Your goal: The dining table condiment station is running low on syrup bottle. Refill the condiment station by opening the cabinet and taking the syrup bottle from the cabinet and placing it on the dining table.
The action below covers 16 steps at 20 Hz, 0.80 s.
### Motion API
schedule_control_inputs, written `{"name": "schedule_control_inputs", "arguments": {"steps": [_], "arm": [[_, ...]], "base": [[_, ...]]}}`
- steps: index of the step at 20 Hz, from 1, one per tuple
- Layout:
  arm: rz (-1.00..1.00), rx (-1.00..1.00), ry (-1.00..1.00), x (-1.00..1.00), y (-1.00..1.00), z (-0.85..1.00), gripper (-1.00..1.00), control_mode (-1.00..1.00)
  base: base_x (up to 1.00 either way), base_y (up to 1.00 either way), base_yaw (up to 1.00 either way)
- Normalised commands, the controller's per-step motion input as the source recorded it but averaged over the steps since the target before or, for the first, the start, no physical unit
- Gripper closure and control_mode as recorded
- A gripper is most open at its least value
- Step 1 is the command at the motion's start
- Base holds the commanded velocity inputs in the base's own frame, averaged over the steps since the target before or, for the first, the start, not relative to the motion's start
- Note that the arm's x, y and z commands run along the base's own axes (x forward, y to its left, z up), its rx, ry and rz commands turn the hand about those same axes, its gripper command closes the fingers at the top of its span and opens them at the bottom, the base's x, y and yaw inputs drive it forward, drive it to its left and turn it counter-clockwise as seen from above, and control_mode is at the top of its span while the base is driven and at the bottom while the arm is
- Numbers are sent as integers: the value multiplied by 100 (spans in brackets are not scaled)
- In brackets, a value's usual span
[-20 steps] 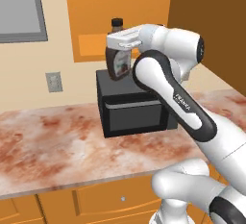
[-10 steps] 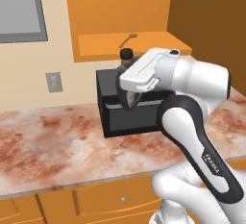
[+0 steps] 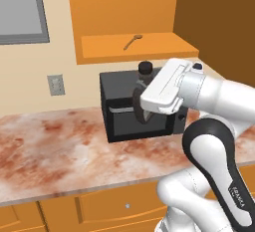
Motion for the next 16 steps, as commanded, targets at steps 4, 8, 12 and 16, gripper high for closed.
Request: {"name": "schedule_control_inputs", "arguments": {"steps": [4, 8, 12, 16], "arm": [[1, 0, 1, 1, 0, -1, 100, -100], [1, 0, 3, -1, 3, -14, 100, -100], [1, -1, 2, -26, 6, -16, 100, -100], [0, 0, 0, 0, 0, 0, 100, 100]], "base": [[0, 0, 0], [0, 0, 0], [0, 0, 0], [-55, 2, 2]]}}
